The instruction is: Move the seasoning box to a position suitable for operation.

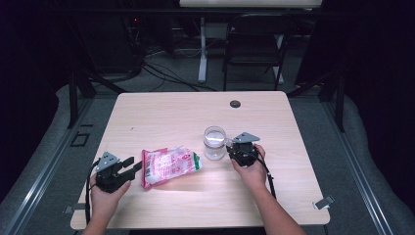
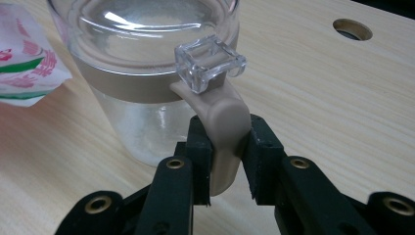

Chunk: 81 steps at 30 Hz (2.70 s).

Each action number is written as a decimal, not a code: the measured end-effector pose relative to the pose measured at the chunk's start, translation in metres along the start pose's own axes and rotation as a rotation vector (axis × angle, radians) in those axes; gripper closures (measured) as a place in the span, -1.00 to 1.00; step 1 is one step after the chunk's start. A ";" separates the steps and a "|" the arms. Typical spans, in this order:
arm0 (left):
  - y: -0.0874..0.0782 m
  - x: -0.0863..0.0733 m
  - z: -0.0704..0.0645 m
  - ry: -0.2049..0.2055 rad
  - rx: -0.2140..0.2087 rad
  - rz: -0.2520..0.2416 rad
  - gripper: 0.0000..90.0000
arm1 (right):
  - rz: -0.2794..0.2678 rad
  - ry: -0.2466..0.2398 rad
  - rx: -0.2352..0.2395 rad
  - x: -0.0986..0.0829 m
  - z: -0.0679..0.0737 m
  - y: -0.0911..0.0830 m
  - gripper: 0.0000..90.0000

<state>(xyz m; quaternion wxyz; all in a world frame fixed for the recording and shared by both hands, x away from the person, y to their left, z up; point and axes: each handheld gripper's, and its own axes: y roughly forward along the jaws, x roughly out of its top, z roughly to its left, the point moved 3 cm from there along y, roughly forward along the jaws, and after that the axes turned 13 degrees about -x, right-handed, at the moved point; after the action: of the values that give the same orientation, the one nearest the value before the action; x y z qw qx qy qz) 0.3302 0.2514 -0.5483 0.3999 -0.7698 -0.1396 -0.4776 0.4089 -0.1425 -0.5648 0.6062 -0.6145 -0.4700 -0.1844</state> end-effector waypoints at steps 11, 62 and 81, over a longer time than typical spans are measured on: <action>0.001 0.000 -0.004 0.006 -0.007 0.002 0.26 | -0.013 -0.057 0.063 -0.019 0.001 -0.031 0.67; 0.026 0.041 -0.089 0.142 -0.197 0.045 0.43 | -0.100 -0.063 0.220 -0.036 0.011 -0.139 0.41; 0.067 0.045 -0.134 0.150 -0.365 0.087 1.00 | -0.118 0.033 0.193 -0.024 0.022 -0.141 1.00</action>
<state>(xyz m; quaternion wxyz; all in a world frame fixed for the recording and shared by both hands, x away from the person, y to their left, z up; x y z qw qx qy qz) 0.3088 0.1006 -0.5124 0.2832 -0.7970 0.0131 -0.5333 0.2762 -0.1557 -0.5075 0.6582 -0.5214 -0.5109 -0.1840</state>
